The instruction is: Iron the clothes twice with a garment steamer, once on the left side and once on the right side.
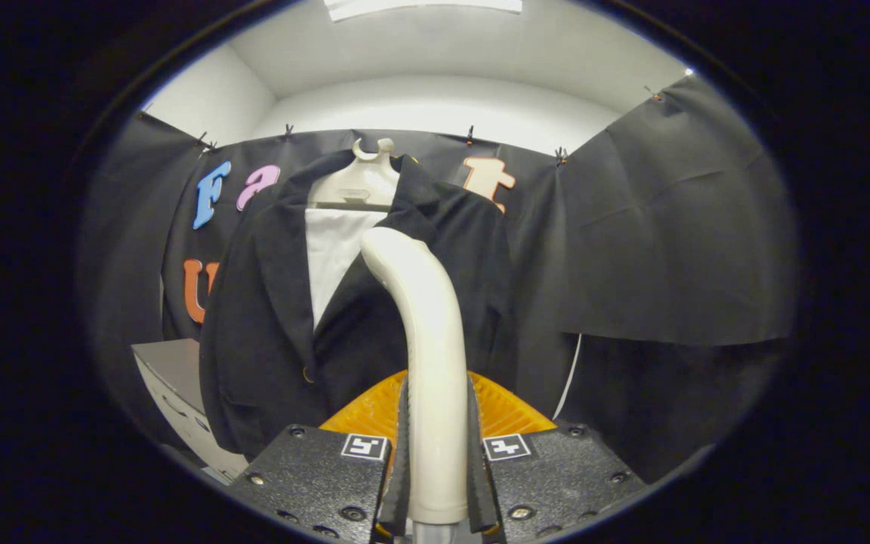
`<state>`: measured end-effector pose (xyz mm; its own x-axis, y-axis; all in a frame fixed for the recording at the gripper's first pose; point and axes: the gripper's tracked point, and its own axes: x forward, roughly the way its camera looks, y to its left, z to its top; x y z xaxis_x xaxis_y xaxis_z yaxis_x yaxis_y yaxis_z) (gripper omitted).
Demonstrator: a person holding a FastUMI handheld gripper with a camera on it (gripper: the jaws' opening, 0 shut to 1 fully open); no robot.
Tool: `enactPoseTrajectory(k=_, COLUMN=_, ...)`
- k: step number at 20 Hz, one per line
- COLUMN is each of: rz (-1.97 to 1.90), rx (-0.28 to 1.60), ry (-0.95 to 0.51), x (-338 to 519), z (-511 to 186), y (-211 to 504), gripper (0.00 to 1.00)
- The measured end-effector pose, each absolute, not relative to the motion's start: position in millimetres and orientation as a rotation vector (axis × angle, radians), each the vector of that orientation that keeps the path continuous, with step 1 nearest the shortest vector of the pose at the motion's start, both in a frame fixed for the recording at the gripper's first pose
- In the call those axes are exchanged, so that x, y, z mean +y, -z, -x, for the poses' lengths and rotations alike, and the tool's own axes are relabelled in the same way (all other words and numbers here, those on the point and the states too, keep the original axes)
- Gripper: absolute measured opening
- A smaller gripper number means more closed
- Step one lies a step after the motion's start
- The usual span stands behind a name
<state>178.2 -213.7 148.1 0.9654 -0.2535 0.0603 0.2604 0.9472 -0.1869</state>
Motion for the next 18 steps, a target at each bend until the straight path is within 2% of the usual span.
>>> enactPoseTrajectory(k=18, rz=0.224, rx=0.196, ry=0.385, x=-212, z=-142, y=-9, gripper=0.33)
